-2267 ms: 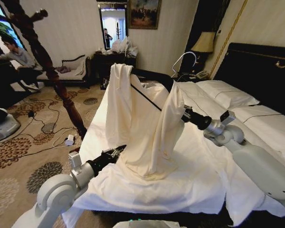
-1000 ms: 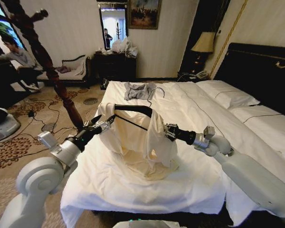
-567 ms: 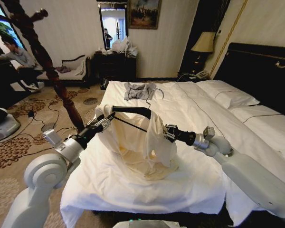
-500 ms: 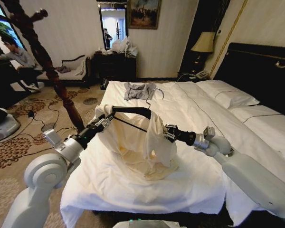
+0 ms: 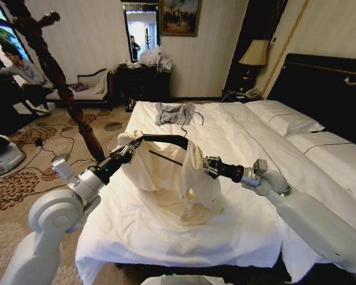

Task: Pick up the clothes from the bed and hang them on the clothes hanger.

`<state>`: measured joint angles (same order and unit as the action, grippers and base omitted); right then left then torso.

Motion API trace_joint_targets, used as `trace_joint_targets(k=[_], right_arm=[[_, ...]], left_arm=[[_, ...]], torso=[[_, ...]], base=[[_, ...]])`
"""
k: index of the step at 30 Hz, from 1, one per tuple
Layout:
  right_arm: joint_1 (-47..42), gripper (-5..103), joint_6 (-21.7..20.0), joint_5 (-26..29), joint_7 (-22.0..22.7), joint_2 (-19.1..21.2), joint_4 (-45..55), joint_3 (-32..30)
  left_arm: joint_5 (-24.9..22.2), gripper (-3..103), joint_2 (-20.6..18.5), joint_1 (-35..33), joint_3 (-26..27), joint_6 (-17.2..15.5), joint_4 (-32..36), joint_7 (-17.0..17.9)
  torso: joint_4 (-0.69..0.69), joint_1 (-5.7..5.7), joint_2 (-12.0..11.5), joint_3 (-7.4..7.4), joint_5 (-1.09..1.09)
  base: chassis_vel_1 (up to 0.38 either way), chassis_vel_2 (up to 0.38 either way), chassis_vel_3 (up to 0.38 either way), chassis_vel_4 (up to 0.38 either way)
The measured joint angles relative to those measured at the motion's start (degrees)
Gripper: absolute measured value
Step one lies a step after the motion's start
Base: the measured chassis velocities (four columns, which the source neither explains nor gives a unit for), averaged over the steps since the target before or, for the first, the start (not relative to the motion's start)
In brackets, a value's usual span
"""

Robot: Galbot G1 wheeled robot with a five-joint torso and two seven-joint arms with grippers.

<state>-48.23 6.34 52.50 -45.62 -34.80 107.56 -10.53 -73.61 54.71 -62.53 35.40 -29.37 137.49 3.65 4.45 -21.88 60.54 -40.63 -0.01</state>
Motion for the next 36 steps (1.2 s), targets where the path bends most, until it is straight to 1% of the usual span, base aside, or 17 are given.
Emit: trace_joint_targets(k=[3,5,6,9,11,12,13,16,18,20,22,25,29,31,32,34,36], right_arm=[[0.01,19,0.02,-0.09,-0.01,-0.06,0.00,0.11],[0.21,19,0.03,-0.29,0.22,-0.20,-0.17,0.49],[0.21,19,0.03,-0.29,0.22,-0.20,-0.17,0.49],[1.09,19,-0.10,-1.26,1.14,-0.57,-0.97,1.39],[1.55,19,-0.23,-1.60,1.54,-0.81,-1.47,1.85],[1.55,19,-0.23,-1.60,1.54,-0.81,-1.47,1.85],[1.68,19,-0.31,-1.71,1.62,-0.87,-1.62,2.01],[2.32,19,-0.60,-2.44,1.85,-1.12,-2.40,2.91],[2.41,19,-0.60,-2.46,1.88,-1.15,-2.44,3.02],[3.14,19,-0.61,-2.43,2.23,-1.46,-2.54,3.55],[3.71,19,-0.61,-2.03,2.42,-1.59,-2.55,3.59],[4.17,19,-0.53,-0.82,2.48,-1.36,-2.51,3.21],[4.24,19,-0.02,0.27,2.30,-0.41,-2.20,2.17],[4.18,19,0.63,0.96,1.83,0.49,-1.90,1.09],[4.17,19,0.85,1.22,1.70,0.76,-1.78,0.71],[4.17,19,1.01,1.37,1.62,0.89,-1.74,0.48],[4.46,19,1.47,2.14,1.27,1.27,-1.70,-0.40]], left_arm=[[-1.72,0,-1.12,1.54,-0.73,0.00,-0.01,-0.21],[-4.06,0,-3.53,4.11,-2.55,-0.04,0.05,-0.82],[-4.06,0,-3.53,4.11,-2.55,-0.04,0.05,-0.82],[-4.90,0,-7.06,7.53,-6.71,-0.21,0.19,-1.58],[-4.88,0,-8.15,8.99,-9.13,-0.32,0.18,-1.86],[-4.88,0,-8.15,8.99,-9.13,-0.32,0.18,-1.86],[-4.81,0,-8.40,9.50,-9.93,-0.34,0.13,-2.00],[-3.89,0,-9.26,12.52,-15.60,-0.63,-0.50,-2.75],[-3.71,0,-9.29,12.79,-16.28,-0.67,-0.54,-2.81],[-2.04,0,-9.28,13.79,-21.34,-1.03,-0.65,-3.18],[-0.52,0,-8.85,13.83,-23.99,-1.17,-0.66,-3.33],[1.50,0,-8.13,13.22,-25.71,-1.19,-0.79,-3.52],[2.64,0,-7.88,11.87,-25.15,-1.17,-0.71,-3.39],[3.09,0,-8.08,9.67,-21.97,-1.30,0.19,-2.25],[3.20,-3,-8.33,8.63,-20.41,-1.49,0.80,-1.84],[3.23,-3,-8.53,8.00,-19.51,-1.64,1.23,-1.63],[3.33,8,-9.53,5.08,-16.03,-2.51,3.55,-1.22]], torso=[[0.00,0.00,0.00,0.00,0.00],[0.00,0.00,0.00,0.00,0.00],[0.00,0.00,0.00,0.00,0.00],[0.00,0.00,0.00,0.00,0.01],[0.00,0.00,0.00,0.00,0.01],[0.00,0.00,0.00,0.00,0.01],[0.00,-0.01,0.00,0.00,0.01],[0.01,0.00,0.00,0.00,0.01],[0.01,0.00,0.00,0.00,0.01],[0.01,0.00,0.00,0.00,0.02],[0.00,0.00,0.00,0.00,0.01],[0.00,0.00,0.00,0.00,0.01],[0.01,-0.01,0.00,0.00,0.00],[0.01,0.00,0.00,0.00,0.00],[0.00,0.00,0.00,0.00,0.01],[0.00,0.00,0.00,0.00,0.00],[0.00,0.00,0.00,0.00,0.00]], base=[[0.000,0.000,0.000,0.000],[0.000,0.000,0.000,0.000],[0.000,0.000,0.000,0.000],[0.000,0.000,0.000,0.000],[0.000,0.000,0.000,0.000],[0.000,0.000,0.000,0.000],[0.000,0.000,0.000,0.000],[0.000,0.000,0.000,0.000],[0.000,0.000,0.000,0.000],[0.000,0.000,0.000,0.000],[0.000,0.000,0.000,0.000],[0.000,0.000,0.000,0.000],[0.000,0.000,0.000,0.000],[0.000,0.000,0.000,0.000],[0.000,0.000,0.000,0.000],[0.000,0.000,0.000,0.000],[0.000,0.000,0.000,0.000]])
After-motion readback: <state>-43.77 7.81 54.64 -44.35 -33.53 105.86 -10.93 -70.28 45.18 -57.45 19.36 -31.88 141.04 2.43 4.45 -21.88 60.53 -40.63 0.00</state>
